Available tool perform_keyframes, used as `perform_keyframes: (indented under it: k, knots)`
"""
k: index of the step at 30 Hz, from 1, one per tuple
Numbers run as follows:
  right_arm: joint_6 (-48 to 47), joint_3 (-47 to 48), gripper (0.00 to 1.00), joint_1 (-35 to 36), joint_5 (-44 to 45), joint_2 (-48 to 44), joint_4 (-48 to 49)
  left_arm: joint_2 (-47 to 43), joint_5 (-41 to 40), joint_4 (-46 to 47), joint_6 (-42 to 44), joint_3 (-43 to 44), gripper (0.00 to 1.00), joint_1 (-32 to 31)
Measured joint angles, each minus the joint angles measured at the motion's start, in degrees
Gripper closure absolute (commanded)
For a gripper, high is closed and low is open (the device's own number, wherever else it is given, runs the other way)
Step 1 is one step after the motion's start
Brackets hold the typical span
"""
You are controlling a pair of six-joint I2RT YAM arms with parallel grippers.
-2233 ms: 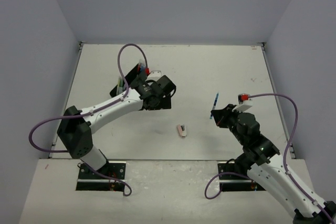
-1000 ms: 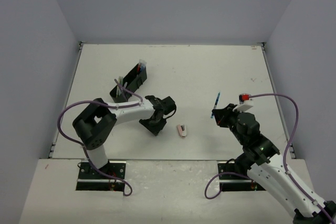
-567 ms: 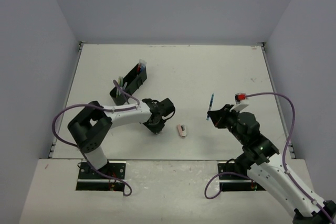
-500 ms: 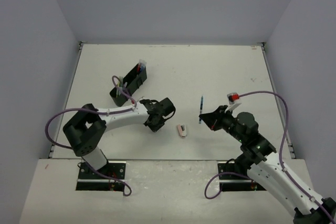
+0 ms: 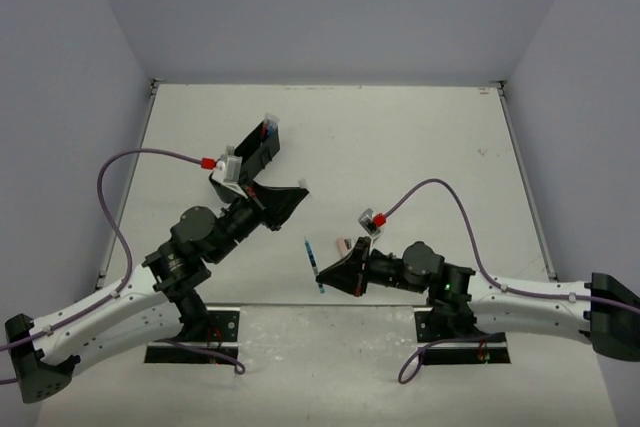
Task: Sort the stationery into containers
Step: Close the pen cap on the pen.
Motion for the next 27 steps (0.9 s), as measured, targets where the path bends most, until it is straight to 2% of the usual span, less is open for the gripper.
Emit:
perform_keyframes:
  k: [5, 13, 20, 27]
  knots:
    - [-2.4, 2.2, 1.00, 4.6, 8.2, 1.9, 3.4, -2.7, 4.8, 4.9, 3.1, -3.1, 1.00, 0.0]
    - [-7.1, 4.9, 1.00, 5.2, 17.4, -0.1, 1.5, -1.9, 8.8, 7.8, 3.8, -3.5, 1.00, -0.1]
    - [-9.5, 5.9, 1.00, 5.2, 20.7, -1.4, -1.1, 1.1, 9.6, 6.7, 1.8, -3.5, 1.00, -0.1]
    - [-10.4, 5.9, 1.00, 5.2, 21.2, -2.4, -2.0, 0.5, 8.7, 5.8, 1.0, -3.2, 1.00, -0.1]
